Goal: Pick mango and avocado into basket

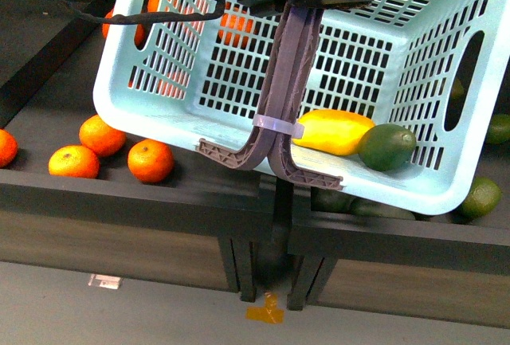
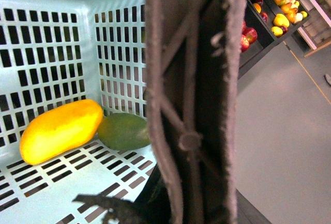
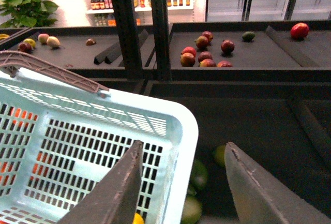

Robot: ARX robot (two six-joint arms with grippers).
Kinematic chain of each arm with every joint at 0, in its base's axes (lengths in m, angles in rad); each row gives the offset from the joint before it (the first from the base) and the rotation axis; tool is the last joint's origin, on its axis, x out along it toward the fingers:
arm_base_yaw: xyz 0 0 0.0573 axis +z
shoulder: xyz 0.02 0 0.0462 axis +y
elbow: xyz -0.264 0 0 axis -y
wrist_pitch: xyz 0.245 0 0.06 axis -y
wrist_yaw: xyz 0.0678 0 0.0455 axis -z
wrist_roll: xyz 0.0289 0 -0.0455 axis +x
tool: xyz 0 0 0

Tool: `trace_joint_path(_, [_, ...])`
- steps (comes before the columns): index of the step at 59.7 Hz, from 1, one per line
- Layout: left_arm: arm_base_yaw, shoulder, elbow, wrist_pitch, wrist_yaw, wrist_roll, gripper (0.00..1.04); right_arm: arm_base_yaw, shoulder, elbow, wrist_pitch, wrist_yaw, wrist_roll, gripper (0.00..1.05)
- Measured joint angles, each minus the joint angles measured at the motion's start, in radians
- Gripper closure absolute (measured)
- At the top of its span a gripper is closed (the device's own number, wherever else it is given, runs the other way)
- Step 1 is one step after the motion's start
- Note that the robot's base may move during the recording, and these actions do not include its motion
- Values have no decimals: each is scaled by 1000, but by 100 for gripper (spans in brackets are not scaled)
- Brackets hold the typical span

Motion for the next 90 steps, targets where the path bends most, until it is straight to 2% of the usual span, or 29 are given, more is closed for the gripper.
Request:
trace_joint_path(13, [0,0,0,0,-3,0,100,-33,-109,-140,12,-32,-21,100])
trace_joint_path(15, [0,0,0,0,-3,0,100,-37,-126,-154,12,-35,-26,102])
trace_joint_path(20, [0,0,0,0,-3,0,100,-77,-172,-190,7,-101,-27,103])
trace_joint_path(26, [0,0,0,0,-3,-1,100,-111,-226,-230,-8,-104,-27,103])
trace_joint_path(56, [0,0,0,0,-3,0,100,-111,-513,-347,-181,-109,-27,103])
trace_joint_path(61, [0,0,0,0,-3,0,100,-111,-537,-375,-161,-108,-28,103])
trace_joint_path(90, [0,0,0,0,-2,0,100,-111,-790,-375,-401,-111,-28,103])
